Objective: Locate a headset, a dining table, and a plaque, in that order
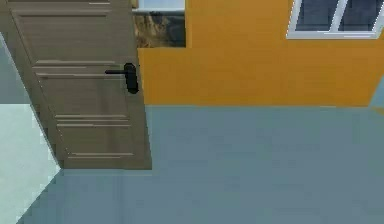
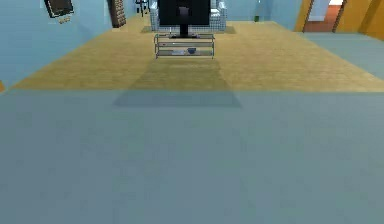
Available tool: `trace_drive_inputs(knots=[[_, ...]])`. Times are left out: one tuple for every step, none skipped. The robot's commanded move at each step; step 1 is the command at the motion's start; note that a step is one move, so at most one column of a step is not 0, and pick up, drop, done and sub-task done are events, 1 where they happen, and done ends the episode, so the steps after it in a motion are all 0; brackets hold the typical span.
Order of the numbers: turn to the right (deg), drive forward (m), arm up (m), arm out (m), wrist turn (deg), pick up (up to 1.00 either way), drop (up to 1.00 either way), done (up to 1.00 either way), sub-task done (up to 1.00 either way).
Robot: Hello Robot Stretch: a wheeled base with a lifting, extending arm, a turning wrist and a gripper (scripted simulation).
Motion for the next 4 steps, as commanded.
trace_drive_inputs(knots=[[45.0,0.00,0.00,0.00,0.0,0.00,0.00,0.00,0.00],[0.0,0.10,0.00,0.00,0.0,0.00,0.00,0.00,0.00],[-45.0,0.00,0.00,0.00,0.0,0.00,0.00,0.00,0.00],[-42.0,0.00,0.00,0.00,0.0,0.00,0.00,0.00,0.00]])
